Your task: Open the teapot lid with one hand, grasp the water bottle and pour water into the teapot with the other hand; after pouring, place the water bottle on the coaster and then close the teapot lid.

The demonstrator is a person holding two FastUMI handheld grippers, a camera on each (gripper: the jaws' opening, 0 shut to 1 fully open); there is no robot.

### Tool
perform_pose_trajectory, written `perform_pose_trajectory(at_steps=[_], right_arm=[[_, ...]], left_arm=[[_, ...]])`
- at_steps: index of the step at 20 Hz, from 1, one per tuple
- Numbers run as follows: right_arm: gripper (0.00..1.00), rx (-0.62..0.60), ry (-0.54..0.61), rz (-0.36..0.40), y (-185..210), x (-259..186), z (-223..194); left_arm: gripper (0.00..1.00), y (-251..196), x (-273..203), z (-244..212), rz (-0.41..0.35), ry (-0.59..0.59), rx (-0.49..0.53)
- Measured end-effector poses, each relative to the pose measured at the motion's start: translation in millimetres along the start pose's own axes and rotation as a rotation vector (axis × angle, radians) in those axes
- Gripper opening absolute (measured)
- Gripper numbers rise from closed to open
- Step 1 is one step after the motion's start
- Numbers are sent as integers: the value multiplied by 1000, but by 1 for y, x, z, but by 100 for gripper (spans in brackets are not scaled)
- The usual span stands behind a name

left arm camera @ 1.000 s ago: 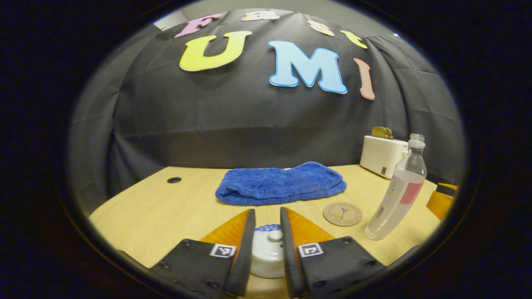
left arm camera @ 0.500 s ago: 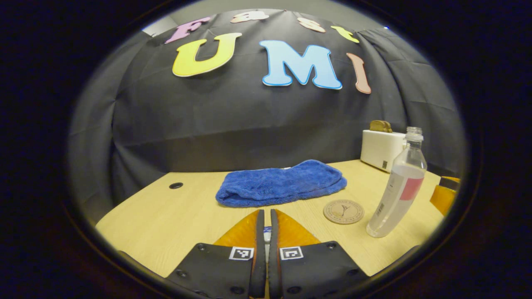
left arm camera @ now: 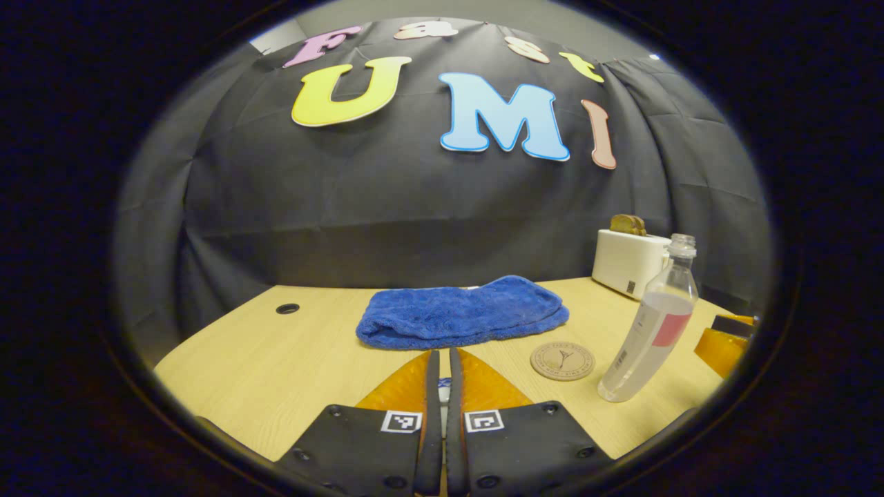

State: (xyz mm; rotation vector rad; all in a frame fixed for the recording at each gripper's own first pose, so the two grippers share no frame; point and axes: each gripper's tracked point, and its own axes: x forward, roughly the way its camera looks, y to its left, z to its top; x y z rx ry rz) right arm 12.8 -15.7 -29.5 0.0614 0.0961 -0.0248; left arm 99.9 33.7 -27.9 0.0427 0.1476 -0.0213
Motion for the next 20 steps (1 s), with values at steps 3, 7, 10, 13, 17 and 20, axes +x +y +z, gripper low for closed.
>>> perform_pose_trajectory(at_steps=[3, 7, 10, 13, 17, 20], right_arm=[[64, 3, 6, 12, 2, 2, -1], [64, 9, 27, 48, 8, 8, 1], [64, 1, 51, 70, 12, 13, 0], [69, -26, 72, 90, 16, 18, -1], [83, -51, 102, 113, 20, 30, -3], [90, -56, 130, 132, 25, 40, -4]], left_arm=[[10, 2, -5, 9, -5, -17, -12], [10, 14, -16, 17, 10, -27, -20], [9, 27, -26, 18, 26, -26, -31], [10, 43, -35, 18, 50, -29, -37], [10, 59, -46, 17, 70, -26, -35], [10, 63, -51, 12, 75, -22, -43]])
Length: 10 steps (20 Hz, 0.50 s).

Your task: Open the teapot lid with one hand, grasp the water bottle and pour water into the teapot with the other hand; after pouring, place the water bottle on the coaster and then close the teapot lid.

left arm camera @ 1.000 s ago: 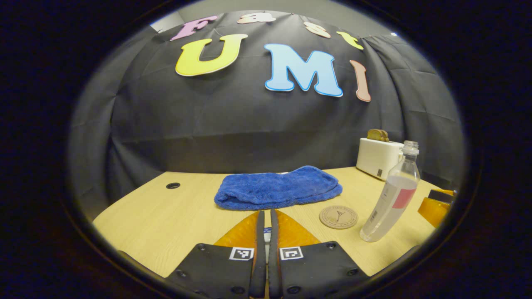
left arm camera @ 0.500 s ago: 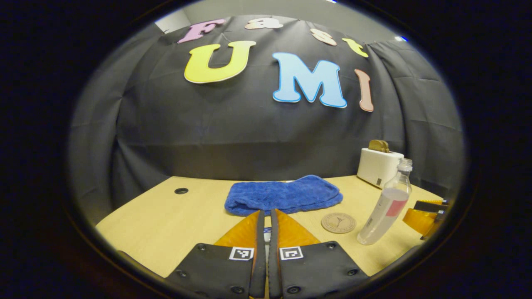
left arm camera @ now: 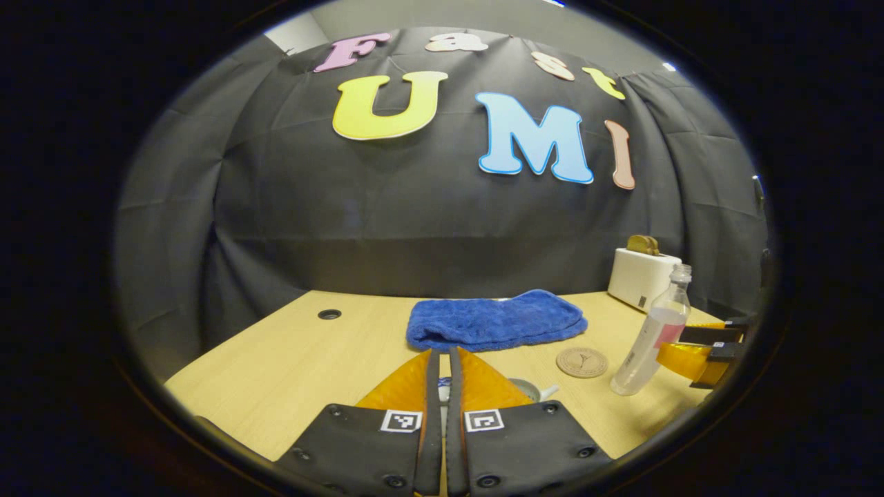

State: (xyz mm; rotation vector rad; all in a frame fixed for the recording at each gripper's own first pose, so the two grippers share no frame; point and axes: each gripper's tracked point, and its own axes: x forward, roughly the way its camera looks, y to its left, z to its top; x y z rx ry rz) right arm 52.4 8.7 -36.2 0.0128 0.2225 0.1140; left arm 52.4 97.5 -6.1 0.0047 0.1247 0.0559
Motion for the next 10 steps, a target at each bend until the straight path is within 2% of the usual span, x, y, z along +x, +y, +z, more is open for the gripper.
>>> perform_pose_trajectory(at_steps=[10], right_arm=[[89, -22, 74, 5, 0, 28, -18]], left_arm=[[10, 10, -13, -15, -3, 28, -28]])
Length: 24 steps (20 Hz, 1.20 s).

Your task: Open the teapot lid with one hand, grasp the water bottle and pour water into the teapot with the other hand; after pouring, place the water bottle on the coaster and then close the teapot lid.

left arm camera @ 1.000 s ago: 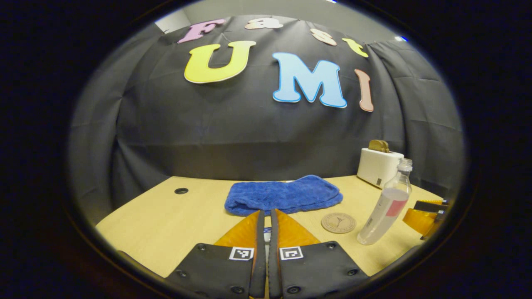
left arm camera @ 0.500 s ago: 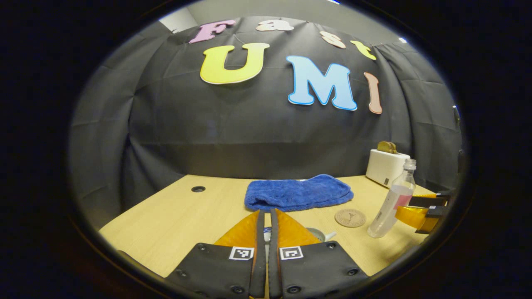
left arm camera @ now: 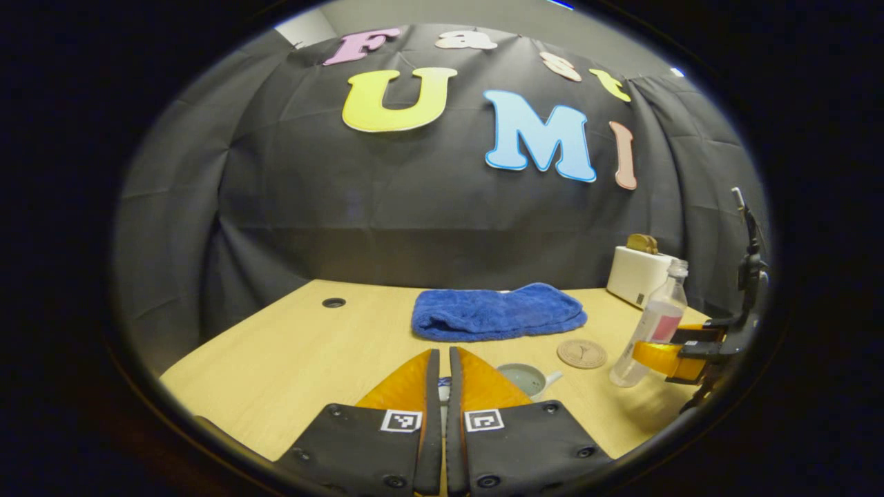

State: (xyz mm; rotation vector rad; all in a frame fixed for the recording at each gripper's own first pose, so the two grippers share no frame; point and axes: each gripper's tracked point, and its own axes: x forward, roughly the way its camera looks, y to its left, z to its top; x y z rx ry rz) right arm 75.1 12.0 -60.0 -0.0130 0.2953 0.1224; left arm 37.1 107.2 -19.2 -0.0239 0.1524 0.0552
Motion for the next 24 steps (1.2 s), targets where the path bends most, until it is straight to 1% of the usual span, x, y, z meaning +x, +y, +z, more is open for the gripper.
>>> perform_pose_trajectory(at_steps=[5, 6, 7, 13, 15, 19, 22, 24], right_arm=[[89, -32, 17, -21, -2, 6, -6], [88, -38, 10, -19, -1, 4, -4], [79, -51, 12, -20, -3, 8, -5], [76, -166, 8, -52, -2, 7, 2], [76, -249, -4, -84, -3, 8, 9], [76, -483, -42, -150, -6, 15, 27], [75, -654, -76, -181, 0, 22, 43], [75, -749, -97, -188, 8, 28, 50]], left_arm=[[9, 9, -5, -10, 12, 17, -6], [10, 11, -5, -10, 14, 18, -8], [10, 13, -5, -11, 17, 19, -10], [9, 21, -8, -14, 23, 20, -34], [10, 24, -8, -15, 23, 21, -42], [10, 30, -10, -18, 23, 25, -50], [10, 35, -13, -17, 26, 23, -52], [10, 39, -15, -17, 32, 22, -52]])
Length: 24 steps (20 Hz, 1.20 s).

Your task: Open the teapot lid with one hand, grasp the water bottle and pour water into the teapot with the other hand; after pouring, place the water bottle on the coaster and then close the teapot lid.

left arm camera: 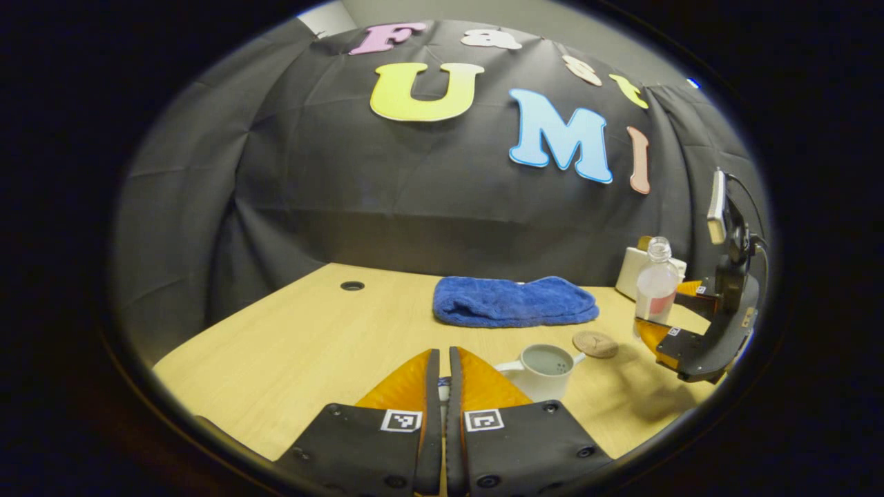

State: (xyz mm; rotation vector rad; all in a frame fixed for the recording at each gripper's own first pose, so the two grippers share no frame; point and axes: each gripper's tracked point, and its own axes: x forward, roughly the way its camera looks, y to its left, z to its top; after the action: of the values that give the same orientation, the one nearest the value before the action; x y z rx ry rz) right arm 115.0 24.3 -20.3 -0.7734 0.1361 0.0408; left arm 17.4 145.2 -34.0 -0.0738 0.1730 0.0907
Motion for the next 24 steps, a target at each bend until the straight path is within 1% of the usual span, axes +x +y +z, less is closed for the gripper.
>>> perform_pose_trajectory(at_steps=[4, 6, 9, 13, 20, 24], right_arm=[[75, -161, -33, 2, 13, 6, 12], [75, -256, -54, -7, 17, 8, 16], [75, -363, -85, -16, 26, 10, 22], [75, -536, -134, -72, 25, 10, 32], [75, -741, -186, -127, 30, 12, 39], [75, -813, -207, -146, 33, 13, 41]], left_arm=[[9, 8, -4, -2, 12, 1, -2], [10, 12, -4, -3, 19, 3, -4], [8, 16, -6, -4, 25, 4, -7], [9, 20, -7, -5, 32, 8, -6], [10, 21, -8, -8, 34, 13, -5], [10, 22, -9, -9, 35, 16, -6]])
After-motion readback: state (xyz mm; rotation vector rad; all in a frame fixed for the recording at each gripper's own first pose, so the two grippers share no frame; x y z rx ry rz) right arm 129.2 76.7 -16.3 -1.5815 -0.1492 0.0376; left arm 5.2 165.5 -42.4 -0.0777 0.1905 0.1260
